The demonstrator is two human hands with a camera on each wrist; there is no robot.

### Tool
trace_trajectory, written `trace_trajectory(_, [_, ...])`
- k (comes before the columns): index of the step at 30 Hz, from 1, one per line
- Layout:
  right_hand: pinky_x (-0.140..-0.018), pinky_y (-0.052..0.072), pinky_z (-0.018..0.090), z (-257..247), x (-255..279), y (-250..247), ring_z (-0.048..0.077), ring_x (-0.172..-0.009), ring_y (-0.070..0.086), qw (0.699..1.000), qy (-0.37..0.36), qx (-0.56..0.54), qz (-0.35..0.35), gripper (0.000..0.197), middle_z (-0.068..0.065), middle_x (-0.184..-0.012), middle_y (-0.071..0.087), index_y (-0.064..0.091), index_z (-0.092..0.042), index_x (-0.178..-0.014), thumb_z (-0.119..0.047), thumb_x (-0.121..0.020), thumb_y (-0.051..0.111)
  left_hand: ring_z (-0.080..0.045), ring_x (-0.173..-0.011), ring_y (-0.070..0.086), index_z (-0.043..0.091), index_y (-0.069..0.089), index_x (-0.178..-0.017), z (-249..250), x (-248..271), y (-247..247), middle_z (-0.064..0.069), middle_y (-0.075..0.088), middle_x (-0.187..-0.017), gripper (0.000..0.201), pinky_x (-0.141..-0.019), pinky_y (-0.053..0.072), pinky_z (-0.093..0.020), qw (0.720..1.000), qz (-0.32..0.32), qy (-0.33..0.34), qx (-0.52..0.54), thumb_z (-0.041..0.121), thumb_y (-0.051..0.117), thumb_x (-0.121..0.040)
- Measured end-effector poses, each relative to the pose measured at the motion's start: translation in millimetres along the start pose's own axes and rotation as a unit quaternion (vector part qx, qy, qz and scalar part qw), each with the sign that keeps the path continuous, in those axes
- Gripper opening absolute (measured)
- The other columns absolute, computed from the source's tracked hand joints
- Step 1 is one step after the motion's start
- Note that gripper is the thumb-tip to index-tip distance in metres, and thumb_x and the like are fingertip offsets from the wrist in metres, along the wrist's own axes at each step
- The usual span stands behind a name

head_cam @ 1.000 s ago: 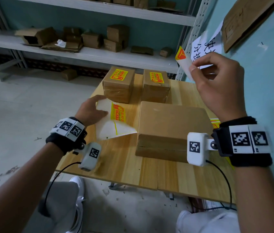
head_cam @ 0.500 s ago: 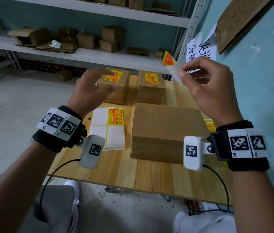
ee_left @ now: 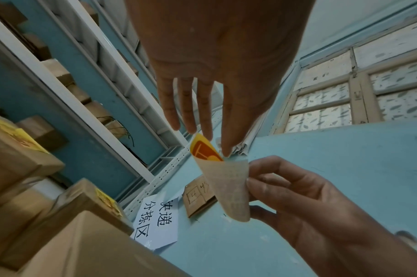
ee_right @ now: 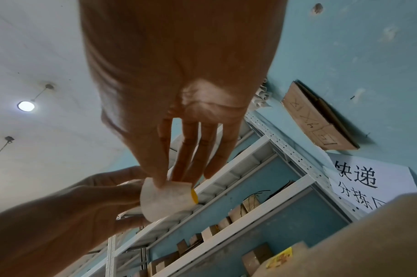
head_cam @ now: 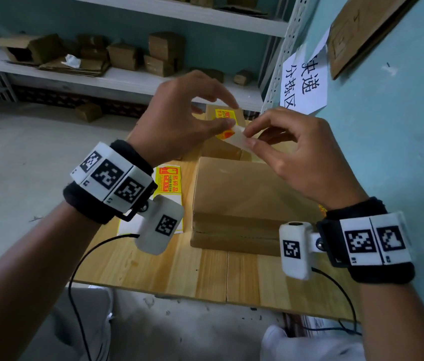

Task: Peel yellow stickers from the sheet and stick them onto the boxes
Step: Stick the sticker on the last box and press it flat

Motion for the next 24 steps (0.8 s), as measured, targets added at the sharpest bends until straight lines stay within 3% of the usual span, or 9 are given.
trace_trajectory(8, [-0.08,0.049,0.007,12.0,0.7,-5.5,0.005,-0.088,0.067,1.0,0.014,0.005,0.012,0.007,-0.004,-0.098,0.07,0.072,-0.016,-0.097,-0.016,-0.09,0.071,-0.007,-0.104,0.062,0.025,0.072,-0.1,0.6,-2.3,9.9,0.007,0.066,-0.111,0.027,-0.084,0.056,-0.038,0.999,-0.042,0.024,-0.012,0.04,0.07,-0.078])
trace_trajectory(15, [-0.081,0.05,0.008,13.9,1.3,-6.4,0.003,-0.09,0.067,1.0,0.016,0.017,0.012,0.009,-0.006,-0.101,0.07,0.072,-0.017,-0.1,-0.018,-0.091,0.07,-0.006,-0.104,0.061,0.023,0.073,-0.099,-0.9,-3.0,15.5,0.008,0.065,-0.11,0.026,-0.085,0.056,-0.035,0.998,-0.048,0.03,-0.017,0.037,0.069,-0.077])
trace_trajectory(19, [-0.081,0.053,0.013,13.4,2.3,-7.2,0.006,-0.088,0.067,1.0,0.01,0.01,0.012,0.007,-0.004,-0.098,0.07,0.072,-0.016,-0.097,-0.016,-0.091,0.07,-0.005,-0.101,0.062,0.021,0.074,-0.093,-1.6,-2.6,13.4,0.008,0.067,-0.107,0.027,-0.082,0.056,-0.033,0.999,-0.028,0.025,-0.007,0.041,0.069,-0.077])
trace_trajectory(24, [-0.081,0.052,0.013,12.7,1.9,-7.1,0.006,-0.086,0.068,1.0,0.001,0.007,0.007,0.006,-0.003,-0.096,0.069,0.074,-0.014,-0.095,-0.015,-0.089,0.072,-0.005,-0.101,0.063,0.019,0.074,-0.092,-9.4,-3.1,11.4,0.007,0.068,-0.106,0.02,-0.081,0.057,-0.035,1.0,-0.001,-0.009,0.008,0.035,0.074,-0.08])
Point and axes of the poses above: each hand's wrist, its own x-axis away from the middle knuckle, its own y-axis out of the palm, z = x × y, the point moved 7 cm from there along -x, towards the middle knuckle
